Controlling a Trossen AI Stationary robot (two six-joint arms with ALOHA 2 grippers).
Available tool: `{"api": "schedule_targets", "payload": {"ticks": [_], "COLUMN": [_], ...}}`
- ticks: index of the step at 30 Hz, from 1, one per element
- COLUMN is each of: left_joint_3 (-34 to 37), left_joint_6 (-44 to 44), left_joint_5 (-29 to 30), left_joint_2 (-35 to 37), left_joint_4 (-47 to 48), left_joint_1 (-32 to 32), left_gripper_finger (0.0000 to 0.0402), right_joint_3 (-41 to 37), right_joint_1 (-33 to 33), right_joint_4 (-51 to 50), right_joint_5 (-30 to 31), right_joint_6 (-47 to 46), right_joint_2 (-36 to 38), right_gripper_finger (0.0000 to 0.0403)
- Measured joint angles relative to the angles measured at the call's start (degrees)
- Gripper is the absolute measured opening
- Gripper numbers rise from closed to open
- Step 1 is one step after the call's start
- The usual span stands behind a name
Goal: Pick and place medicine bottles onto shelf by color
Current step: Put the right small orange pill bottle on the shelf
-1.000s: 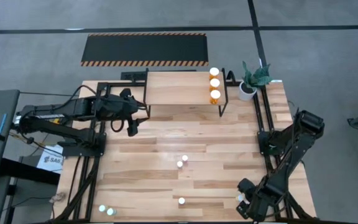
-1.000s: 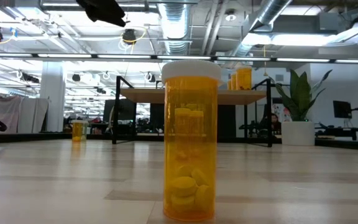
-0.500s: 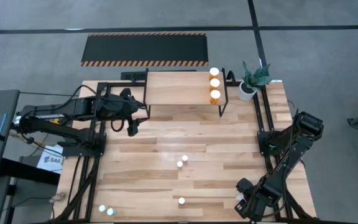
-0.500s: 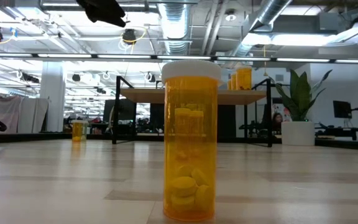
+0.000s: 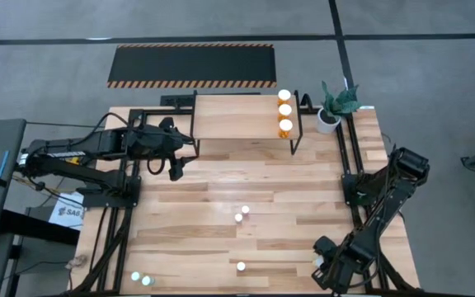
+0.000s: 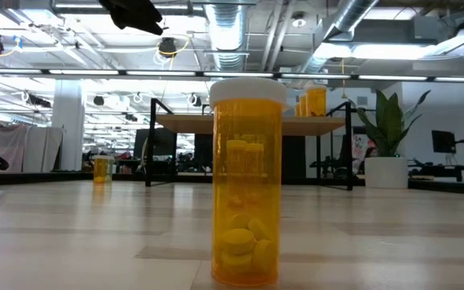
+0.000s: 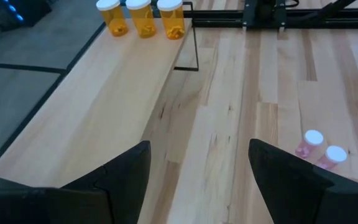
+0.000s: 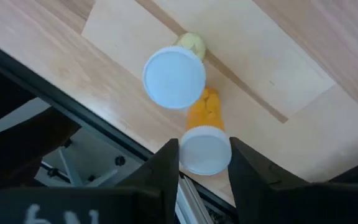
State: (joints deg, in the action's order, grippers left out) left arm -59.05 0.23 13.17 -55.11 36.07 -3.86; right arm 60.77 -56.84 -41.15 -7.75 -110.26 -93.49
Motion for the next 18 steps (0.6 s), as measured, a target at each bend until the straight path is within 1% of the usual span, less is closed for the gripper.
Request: {"api": "schedule_targets", "payload": {"ticks": [3, 6, 12, 15, 18], "left_joint_3": [0.0, 0.0, 0.0, 0.0, 0.0], "left_joint_6": [0.2, 0.2, 0.4, 0.6, 0.7], "left_joint_5": [0.0, 0.0, 0.0, 0.0, 0.0], "left_joint_2": [0.0, 0.0, 0.0, 0.0, 0.0], "left_joint_4": [0.0, 0.0, 0.0, 0.0, 0.0], "left_joint_1": [0.0, 0.0, 0.0, 0.0, 0.0], "left_gripper_finger": [0.0258, 0.0258, 0.0258, 0.0258, 0.0258], "right_joint_3": [0.0, 0.0, 0.0, 0.0, 0.1], "right_joint_1": [0.0, 0.0, 0.7, 2.7, 6.3], "right_joint_4": [-1.3, -4.4, -14.5, -19.6, -23.0], "right_joint_5": [-0.3, -0.5, -0.2, 1.3, 4.9], "right_joint_6": [0.6, 0.4, 0.2, 1.2, 4.5], "right_joint_2": [2.0, 4.8, 11.8, 15.9, 19.8], "right_gripper_finger": [0.0125, 0.013, 0.0135, 0.0133, 0.013]}}
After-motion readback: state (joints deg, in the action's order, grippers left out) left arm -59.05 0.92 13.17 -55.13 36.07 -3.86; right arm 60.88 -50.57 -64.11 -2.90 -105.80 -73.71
